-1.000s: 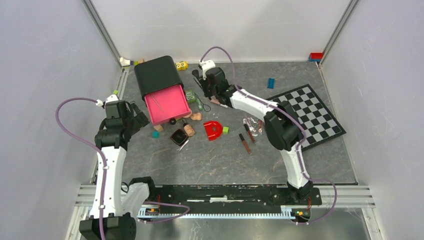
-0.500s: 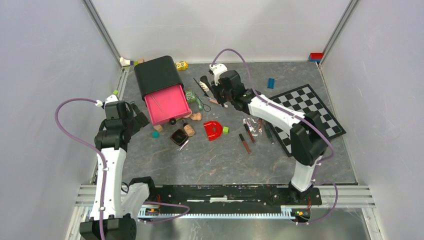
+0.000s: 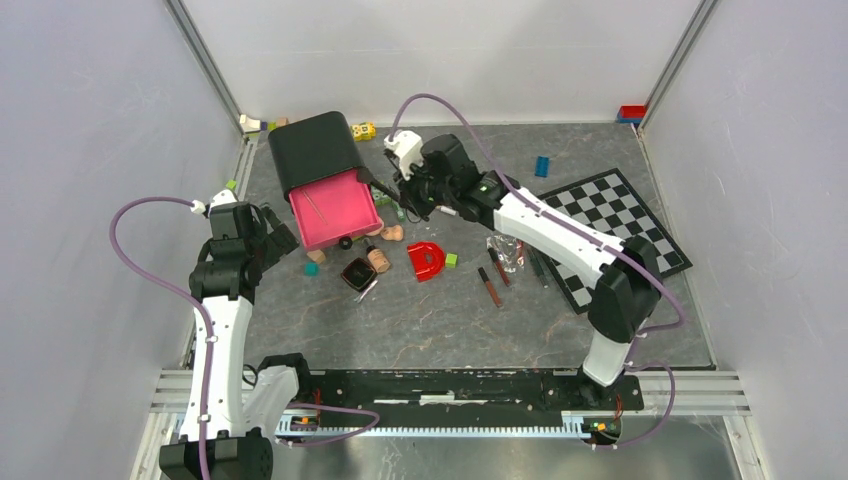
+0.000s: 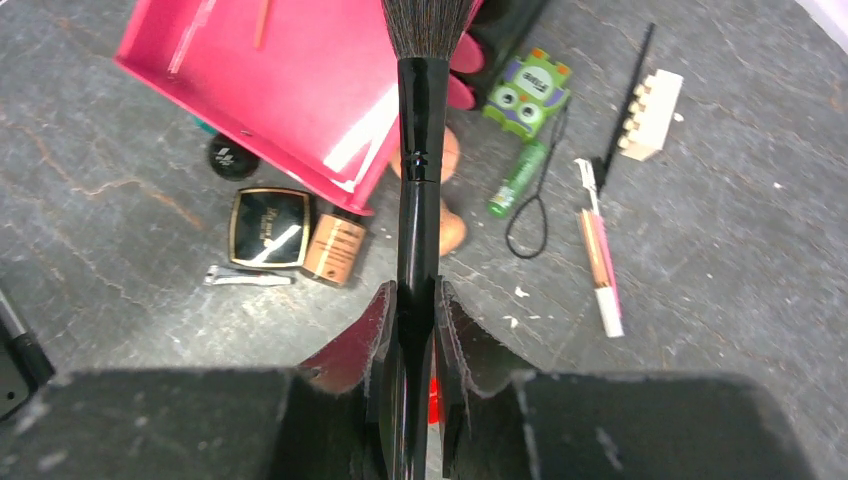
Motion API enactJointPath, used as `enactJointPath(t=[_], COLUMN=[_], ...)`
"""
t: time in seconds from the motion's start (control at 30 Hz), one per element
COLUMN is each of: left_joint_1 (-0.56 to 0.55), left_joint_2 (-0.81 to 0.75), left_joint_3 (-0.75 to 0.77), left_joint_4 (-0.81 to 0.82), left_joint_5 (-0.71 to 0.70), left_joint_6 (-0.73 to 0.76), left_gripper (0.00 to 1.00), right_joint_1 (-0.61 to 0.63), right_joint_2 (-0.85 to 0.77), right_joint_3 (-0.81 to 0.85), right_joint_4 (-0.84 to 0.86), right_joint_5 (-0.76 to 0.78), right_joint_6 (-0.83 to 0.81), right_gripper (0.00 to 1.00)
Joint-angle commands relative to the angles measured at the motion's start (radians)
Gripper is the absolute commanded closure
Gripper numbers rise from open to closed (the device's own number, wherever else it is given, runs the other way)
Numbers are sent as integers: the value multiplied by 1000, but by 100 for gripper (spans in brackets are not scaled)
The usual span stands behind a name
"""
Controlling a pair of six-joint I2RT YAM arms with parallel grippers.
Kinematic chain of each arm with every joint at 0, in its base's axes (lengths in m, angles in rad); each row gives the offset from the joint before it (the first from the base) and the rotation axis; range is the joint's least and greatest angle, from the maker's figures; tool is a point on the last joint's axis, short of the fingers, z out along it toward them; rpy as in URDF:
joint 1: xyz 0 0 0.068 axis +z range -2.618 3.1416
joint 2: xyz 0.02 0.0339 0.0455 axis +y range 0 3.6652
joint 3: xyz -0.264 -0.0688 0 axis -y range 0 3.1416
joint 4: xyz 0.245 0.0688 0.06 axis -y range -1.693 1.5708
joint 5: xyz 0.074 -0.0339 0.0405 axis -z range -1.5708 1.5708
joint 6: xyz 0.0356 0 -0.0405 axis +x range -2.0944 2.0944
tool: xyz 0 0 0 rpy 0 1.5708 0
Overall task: Organize the makeup
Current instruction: Place the makeup brush in the drawer.
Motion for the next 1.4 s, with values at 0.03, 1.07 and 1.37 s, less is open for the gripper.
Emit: enactJointPath(t=[0.03, 1.07, 1.37], left_joint_1=[-1, -1, -1], left_joint_2=[-15, -11, -13], left_joint_3=[1, 1, 1], left_joint_4=[33, 35, 35], left_joint_5=[-18, -16, -17], left_joint_6=[28, 27, 27], left_gripper=[0, 0, 0], right_joint_1=[46, 77, 97], right_joint_2=[46, 384, 412], right_joint_3=[93, 491, 504], right_joint_4=[-50, -91, -62], right_joint_5=[12, -12, -20], right_joint_6=[-21, 57, 76], right_gripper=[100, 100, 100])
